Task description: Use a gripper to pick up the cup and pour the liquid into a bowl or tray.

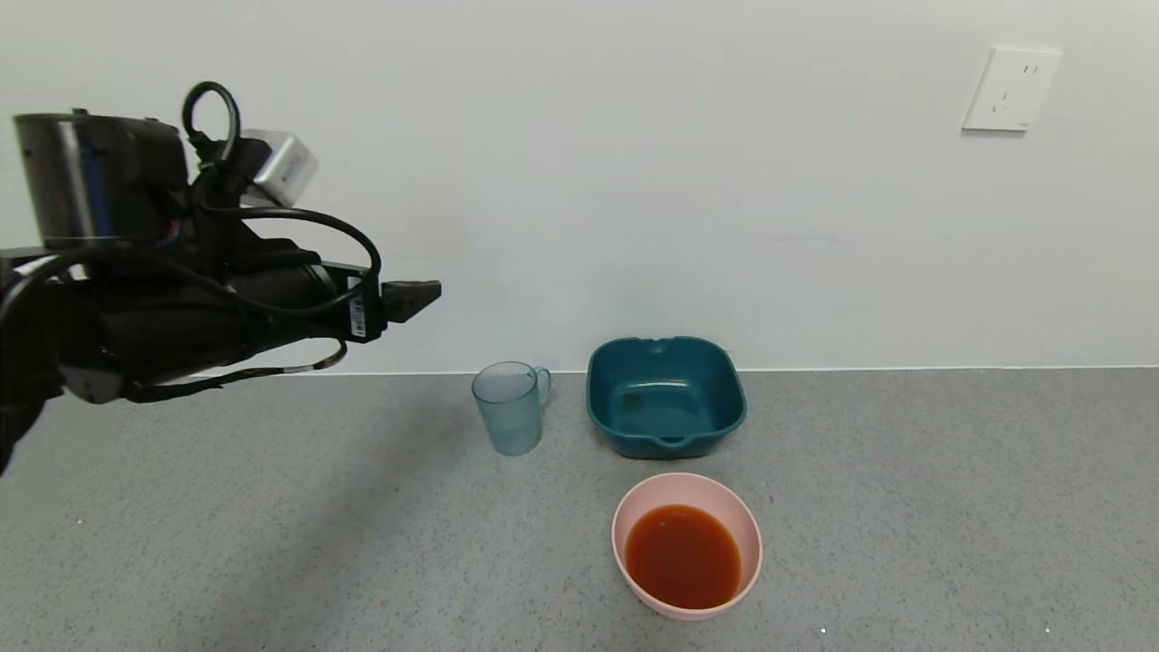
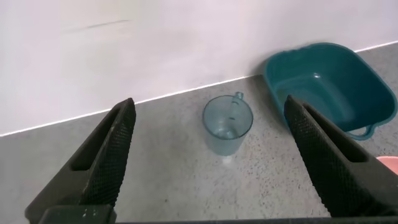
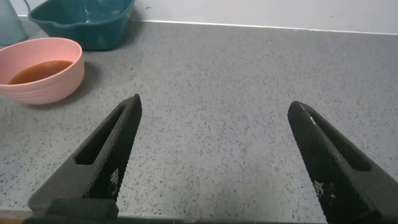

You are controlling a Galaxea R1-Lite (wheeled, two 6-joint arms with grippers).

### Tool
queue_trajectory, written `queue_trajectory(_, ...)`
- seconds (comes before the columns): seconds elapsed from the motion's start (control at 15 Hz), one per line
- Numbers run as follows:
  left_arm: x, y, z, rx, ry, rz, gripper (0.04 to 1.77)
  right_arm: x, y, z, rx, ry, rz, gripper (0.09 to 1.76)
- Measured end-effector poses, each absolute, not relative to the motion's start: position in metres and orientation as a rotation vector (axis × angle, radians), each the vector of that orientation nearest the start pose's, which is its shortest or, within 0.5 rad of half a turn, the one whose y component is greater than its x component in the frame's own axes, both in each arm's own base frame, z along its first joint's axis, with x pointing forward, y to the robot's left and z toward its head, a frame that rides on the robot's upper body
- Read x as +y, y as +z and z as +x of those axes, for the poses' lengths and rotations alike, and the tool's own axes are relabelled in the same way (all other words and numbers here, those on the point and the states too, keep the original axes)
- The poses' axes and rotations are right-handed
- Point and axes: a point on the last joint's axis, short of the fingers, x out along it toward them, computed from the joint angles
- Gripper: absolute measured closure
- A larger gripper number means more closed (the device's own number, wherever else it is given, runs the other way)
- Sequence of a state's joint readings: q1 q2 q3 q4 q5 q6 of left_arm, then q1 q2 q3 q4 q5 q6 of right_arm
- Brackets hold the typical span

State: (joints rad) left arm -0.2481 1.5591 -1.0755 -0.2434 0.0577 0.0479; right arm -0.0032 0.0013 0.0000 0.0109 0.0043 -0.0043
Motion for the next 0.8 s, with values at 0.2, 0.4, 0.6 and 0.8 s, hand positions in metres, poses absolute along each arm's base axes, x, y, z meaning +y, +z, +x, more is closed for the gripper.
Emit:
queue_trajectory(0.2, -0.057, 0.281, 0.240, 0.237, -0.150, 0.085, 0.10, 0.000, 0.074, -0.023, 0.012, 0.001, -0.004, 0.14)
queue_trajectory(0.4, -0.041, 0.296, 0.193, 0.224, -0.118, 0.080, 0.10, 0.000, 0.074, -0.023, 0.012, 0.002, -0.004, 0.14)
queue_trajectory(0.6, -0.023, 0.300, 0.144, 0.182, -0.075, 0.068, 0.10, 0.000, 0.074, -0.023, 0.012, 0.001, -0.004, 0.14)
queue_trajectory(0.8, -0.012, 0.294, 0.097, 0.123, -0.045, 0.058, 0.10, 0.000, 0.074, -0.023, 0.012, 0.001, -0.004, 0.14)
